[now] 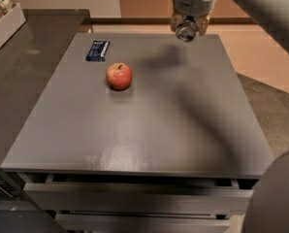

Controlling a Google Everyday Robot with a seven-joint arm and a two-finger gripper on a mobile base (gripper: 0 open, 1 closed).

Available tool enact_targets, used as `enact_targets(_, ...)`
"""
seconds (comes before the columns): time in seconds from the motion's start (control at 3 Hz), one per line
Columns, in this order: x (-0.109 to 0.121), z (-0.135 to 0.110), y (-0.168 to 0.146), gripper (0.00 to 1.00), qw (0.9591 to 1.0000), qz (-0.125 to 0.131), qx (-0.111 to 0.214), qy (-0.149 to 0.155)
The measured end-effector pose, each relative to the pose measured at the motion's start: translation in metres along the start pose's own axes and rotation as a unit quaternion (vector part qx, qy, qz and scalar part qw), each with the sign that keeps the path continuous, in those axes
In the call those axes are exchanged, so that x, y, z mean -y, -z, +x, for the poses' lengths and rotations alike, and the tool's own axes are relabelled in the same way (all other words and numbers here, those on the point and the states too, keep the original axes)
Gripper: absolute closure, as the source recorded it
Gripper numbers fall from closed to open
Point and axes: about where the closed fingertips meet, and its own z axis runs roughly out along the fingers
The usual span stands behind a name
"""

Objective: Pick pepsi can

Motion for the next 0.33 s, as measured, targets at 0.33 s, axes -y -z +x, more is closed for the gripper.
enact_targets(0.33,0.0003,-0.0001,0.0011,1.00,1.0000,-0.001,0.001,0.001)
